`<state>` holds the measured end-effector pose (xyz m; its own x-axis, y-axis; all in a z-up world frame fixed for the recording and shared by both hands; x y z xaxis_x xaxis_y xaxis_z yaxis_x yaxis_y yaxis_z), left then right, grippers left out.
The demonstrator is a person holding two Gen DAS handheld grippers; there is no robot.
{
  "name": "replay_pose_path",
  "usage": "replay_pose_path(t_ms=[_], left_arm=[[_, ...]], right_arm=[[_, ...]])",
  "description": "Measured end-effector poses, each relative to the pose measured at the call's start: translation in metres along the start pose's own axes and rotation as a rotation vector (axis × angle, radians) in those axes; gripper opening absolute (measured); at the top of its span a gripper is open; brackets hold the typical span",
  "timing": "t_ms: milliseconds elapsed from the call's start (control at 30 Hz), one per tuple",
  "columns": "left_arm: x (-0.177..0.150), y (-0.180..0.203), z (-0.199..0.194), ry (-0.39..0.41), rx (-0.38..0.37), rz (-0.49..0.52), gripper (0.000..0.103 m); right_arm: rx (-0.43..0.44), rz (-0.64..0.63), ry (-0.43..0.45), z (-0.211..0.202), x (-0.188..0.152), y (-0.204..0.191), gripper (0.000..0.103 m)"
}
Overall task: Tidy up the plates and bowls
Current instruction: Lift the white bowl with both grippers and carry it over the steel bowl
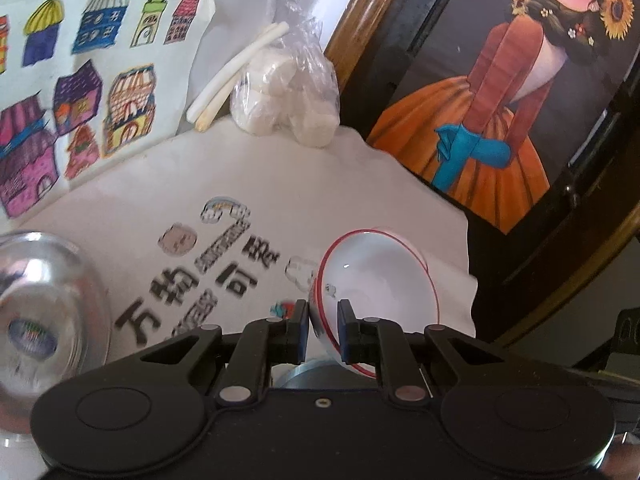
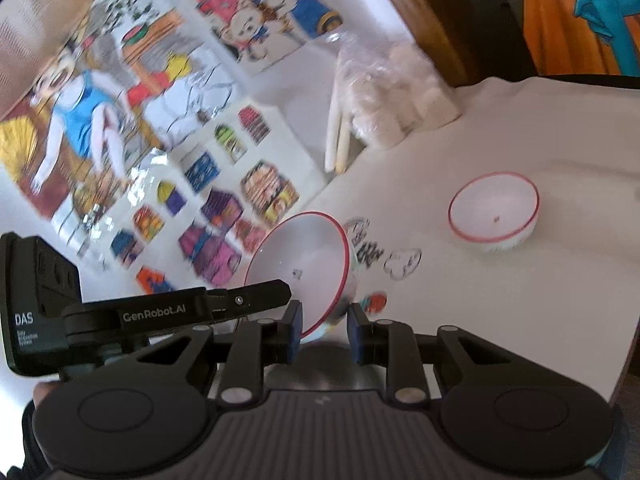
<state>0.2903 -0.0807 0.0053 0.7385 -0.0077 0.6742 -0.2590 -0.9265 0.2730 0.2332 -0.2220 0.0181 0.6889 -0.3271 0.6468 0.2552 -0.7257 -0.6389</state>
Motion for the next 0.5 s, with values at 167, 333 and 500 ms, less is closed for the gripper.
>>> replay_pose_path(t_ms=[167, 333, 500], left_arm=[[-0.022, -0.004, -0.009, -0.024, 0.011, 0.021, 0.015], [-0.040, -0.006, -0.010, -0.062, 0.024, 0.032, 0.015], [-0.054, -0.009, -0.009, -0.096, 0.028, 0.044, 0.016]], right_arm=[[0.006, -0.006, -0.053, -0.005, -0.021, -0.006, 0.027], [-0.004, -0.024, -0.099, -0.009, -0.036, -0.008, 0.027], [-0.011, -0.026, -0.141, -0.009, -0.047, -0.009, 0.027]])
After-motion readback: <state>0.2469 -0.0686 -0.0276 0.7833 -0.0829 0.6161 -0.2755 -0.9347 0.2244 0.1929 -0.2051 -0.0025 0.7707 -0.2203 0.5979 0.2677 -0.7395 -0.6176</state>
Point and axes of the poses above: each gripper's, at about its wrist camera, not at the fingertips, and z roughly the way its jaws point, y to its right, x to its top, the point moved 10 cm from there along z, roughly the way its jaws point, and after that the axes turned 11 degrees about x, right-handed, at the moved point
